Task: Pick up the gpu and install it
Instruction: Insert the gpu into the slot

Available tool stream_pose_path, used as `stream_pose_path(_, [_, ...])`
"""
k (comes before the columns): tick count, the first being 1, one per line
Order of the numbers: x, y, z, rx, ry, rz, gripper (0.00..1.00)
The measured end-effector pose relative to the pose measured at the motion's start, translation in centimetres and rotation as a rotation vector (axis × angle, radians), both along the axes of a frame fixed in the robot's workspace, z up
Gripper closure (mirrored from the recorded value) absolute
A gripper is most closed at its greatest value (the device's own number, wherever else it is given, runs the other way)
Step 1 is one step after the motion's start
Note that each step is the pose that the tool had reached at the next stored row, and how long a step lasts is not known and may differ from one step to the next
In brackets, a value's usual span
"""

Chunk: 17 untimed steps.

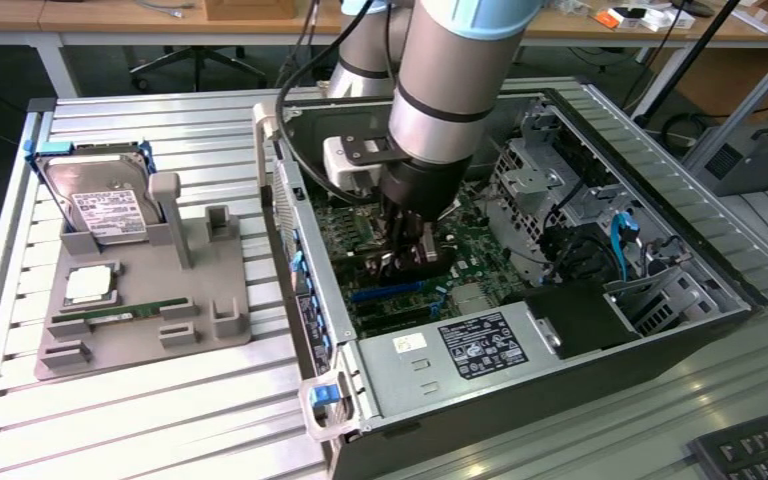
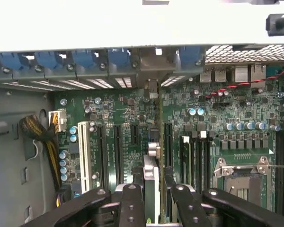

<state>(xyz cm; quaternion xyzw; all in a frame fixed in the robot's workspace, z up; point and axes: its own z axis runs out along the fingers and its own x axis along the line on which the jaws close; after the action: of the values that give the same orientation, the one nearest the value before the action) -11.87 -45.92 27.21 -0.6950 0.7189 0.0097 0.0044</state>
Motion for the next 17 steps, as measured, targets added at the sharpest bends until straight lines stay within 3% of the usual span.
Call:
stream_pose_path(9, [-0.22,0.00,-0.38,-0.0025,0.0000,0.000,0.73])
stream_pose_path(10, [-0.21,0.01,-0.41,-0.0022,0.0056,0.000,0.73])
stream_pose_path(12, [-0.19,0.00,-0.45,-0.0022,0.0347,0.000,0.73])
stream_pose_path(13, [-0.22,0.00,-0.43,-0.0026,0.0393,0.000,0.73])
stream_pose_path(17, [-0.21,0.00,-0.44,-0.0025,0.0392,0.000,0.73])
